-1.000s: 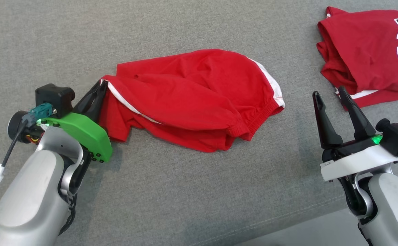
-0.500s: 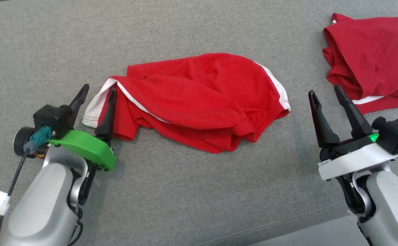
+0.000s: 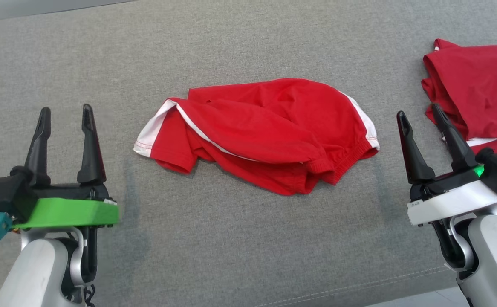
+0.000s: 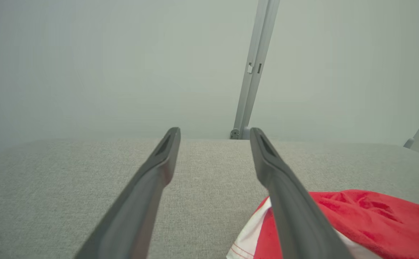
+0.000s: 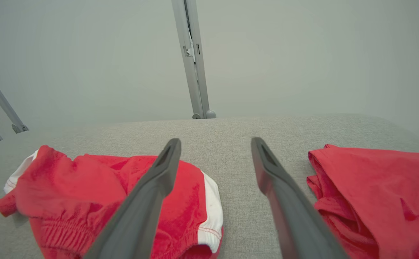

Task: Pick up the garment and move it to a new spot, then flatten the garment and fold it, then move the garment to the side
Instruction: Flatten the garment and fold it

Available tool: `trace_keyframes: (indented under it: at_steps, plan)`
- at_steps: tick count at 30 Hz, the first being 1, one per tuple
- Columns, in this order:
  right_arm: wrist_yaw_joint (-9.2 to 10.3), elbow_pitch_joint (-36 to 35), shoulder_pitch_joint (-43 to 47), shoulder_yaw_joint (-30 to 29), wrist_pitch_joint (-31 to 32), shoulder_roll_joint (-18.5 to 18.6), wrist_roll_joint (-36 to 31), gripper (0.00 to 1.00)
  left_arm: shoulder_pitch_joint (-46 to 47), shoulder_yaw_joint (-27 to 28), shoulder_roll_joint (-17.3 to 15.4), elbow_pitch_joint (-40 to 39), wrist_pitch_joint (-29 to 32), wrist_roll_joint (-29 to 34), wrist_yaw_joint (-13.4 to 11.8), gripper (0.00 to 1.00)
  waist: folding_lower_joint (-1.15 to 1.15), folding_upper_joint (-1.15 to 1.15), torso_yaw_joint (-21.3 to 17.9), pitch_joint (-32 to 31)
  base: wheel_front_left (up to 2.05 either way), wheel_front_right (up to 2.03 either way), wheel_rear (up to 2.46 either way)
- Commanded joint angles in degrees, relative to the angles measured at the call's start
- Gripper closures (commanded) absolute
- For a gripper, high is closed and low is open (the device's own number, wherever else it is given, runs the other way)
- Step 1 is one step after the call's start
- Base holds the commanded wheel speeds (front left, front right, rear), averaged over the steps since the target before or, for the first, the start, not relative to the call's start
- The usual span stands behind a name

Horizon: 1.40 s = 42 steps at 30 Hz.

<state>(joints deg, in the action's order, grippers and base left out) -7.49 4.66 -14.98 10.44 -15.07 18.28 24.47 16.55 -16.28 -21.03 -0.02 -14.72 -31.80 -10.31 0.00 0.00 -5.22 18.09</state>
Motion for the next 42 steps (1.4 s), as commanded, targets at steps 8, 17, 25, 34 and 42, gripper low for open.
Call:
trace_keyframes:
  at_steps: [8,17,25,34,42]
  plan:
    - [0.01,-0.01,1.80,1.15,-0.20,0.51,-1.20,0.00,-4.70,1.40,0.39,-3.66,-0.39,3.21,-0.87,0.00,0.00,0.00,1.10,-1.30,0.00,0.00,0.00]
    - [0.01,-1.41,2.33,12.33,2.36,2.60,-3.06,0.00,-4.84,0.80,1.07,-3.12,-0.41,3.95,-0.31,0.00,0.00,0.00,1.45,-1.33,0.00,0.00,0.00]
    - [0.02,-1.24,-0.46,18.29,3.10,4.84,-4.51,0.00,-3.01,0.09,2.04,-2.63,-0.42,4.49,0.09,0.00,0.00,0.00,2.91,-0.04,0.00,0.00,0.00]
    - [0.02,2.05,-5.69,17.00,2.31,5.67,-1.28,1.00,-2.08,0.12,3.20,-2.32,-0.43,5.39,0.65,0.00,0.00,0.00,4.46,1.61,0.00,0.00,0.00]
    - [0.02,4.22,-9.68,17.04,0.93,6.91,0.90,1.00,-1.04,-0.10,4.35,-1.86,-0.44,6.08,1.54,0.00,0.00,0.00,5.51,2.96,0.00,0.00,0.00]
